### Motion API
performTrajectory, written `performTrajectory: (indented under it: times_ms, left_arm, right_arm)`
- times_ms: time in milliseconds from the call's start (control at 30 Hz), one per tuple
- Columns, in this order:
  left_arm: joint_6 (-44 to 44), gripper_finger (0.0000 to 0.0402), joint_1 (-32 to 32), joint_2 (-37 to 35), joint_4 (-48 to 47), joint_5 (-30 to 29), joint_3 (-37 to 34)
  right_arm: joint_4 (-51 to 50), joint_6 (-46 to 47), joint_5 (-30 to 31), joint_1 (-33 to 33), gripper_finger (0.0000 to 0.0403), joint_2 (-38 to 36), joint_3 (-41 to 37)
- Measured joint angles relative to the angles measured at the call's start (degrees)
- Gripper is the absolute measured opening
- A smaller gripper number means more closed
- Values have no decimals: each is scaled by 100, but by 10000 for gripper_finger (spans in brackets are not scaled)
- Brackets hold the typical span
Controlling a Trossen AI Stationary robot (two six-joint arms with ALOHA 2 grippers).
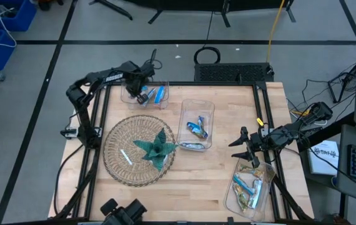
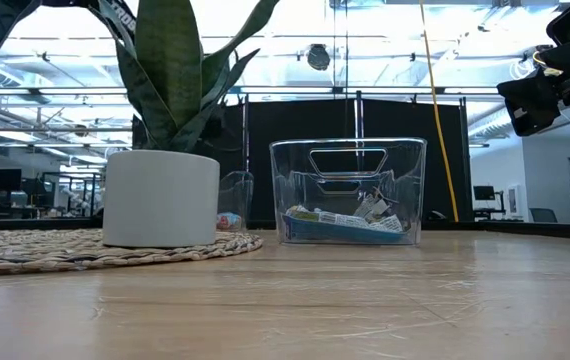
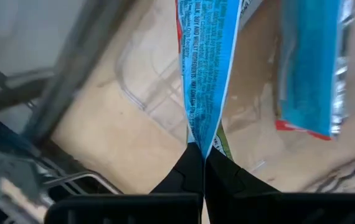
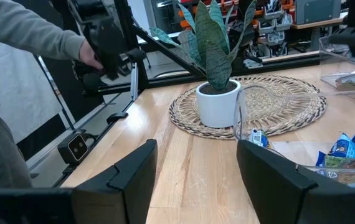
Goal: Pick and place Granola Bars by type
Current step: Put the red granola bar into the top transparent bin, then return to Home Position
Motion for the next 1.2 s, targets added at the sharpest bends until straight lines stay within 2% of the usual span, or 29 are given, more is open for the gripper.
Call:
performTrajectory:
  times_ms: [100,200,367,533,633,733,900,1033,1200]
  left_arm:
    - [-28,4,48,-9,135,27,-240]
    - [-76,30,49,-11,127,67,-282]
    - [44,101,-14,-11,-138,476,-16]
    - [255,187,-204,-11,-651,1184,539]
    - [114,227,-406,-82,-1009,1247,925]
    - [138,255,-702,-541,-1019,1377,1058]
    - [-85,285,-1419,-1659,-452,1714,1057]
    - [-603,298,-2034,-2628,127,1325,1059]
    - [-1155,305,-2805,-3470,667,1043,1057]
  right_arm:
    - [-1,1,0,2,215,0,1]
    - [1,0,0,2,215,0,0]
    - [-2,1,0,2,215,0,1]
    - [-2,2,0,2,215,0,0]
    - [-2,1,-2,0,215,0,1]
    - [-2,2,-2,2,215,0,2]
    - [-2,0,-1,1,215,0,0]
    - [-2,0,0,2,215,0,0]
    - [-2,2,-2,2,215,0,2]
